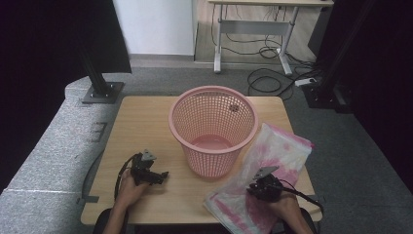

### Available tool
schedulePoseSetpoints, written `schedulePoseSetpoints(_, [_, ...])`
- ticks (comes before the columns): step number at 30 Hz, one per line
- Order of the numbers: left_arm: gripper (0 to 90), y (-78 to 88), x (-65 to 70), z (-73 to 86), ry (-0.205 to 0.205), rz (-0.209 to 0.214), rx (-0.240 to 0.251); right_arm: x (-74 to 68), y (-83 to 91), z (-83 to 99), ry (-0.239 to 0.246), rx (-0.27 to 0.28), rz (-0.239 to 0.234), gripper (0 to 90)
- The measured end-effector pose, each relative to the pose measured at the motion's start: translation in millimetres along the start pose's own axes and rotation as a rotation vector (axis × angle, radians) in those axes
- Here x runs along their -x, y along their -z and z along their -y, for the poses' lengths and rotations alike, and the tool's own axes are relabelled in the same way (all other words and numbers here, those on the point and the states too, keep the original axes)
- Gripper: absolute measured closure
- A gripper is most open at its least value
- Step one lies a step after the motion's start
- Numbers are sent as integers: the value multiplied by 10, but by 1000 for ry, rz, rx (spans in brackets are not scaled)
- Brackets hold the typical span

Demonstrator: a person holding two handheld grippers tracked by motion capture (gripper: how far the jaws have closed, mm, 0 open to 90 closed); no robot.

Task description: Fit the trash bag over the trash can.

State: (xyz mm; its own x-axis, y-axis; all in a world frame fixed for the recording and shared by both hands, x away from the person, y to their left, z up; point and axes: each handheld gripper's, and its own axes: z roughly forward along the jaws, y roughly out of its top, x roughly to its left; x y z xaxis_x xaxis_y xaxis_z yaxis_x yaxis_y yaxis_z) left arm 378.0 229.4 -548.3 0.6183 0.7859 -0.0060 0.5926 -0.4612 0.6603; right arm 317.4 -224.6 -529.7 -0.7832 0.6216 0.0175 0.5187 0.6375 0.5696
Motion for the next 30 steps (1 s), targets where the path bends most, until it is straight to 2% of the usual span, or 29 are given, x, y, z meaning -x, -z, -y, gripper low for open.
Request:
schedulePoseSetpoints(2, [0, -1, 0, 0, 0, 0, 1, 7, 3, 3, -4, -5, -13, 893])
schedulePoseSetpoints(4, [0, 0, 0, 0, 0, 0, 0, 6, 3, 2, -19, -7, -16, 896])
schedulePoseSetpoints(9, [0, 0, -1, -1, 0, 0, 0, 14, 5, -11, -22, -14, -17, 896])
schedulePoseSetpoints(12, [0, 0, -1, -1, 1, -1, 0, 39, 8, -20, -29, -23, 1, 896])
schedulePoseSetpoints(13, [0, 0, -1, -1, 1, 0, 0, 88, 20, -37, -27, -32, 18, 895])
schedulePoseSetpoints(20, [0, 0, -1, -1, 0, 1, 0, 194, 129, -100, -22, -43, 52, 895])
schedulePoseSetpoints(28, [0, 0, -1, -1, 1, 0, 0, 421, 345, -171, -73, -43, 71, 896])
schedulePoseSetpoints(30, [0, 0, -1, -1, 1, 0, 1, 483, 394, -192, -70, -42, 83, 896])
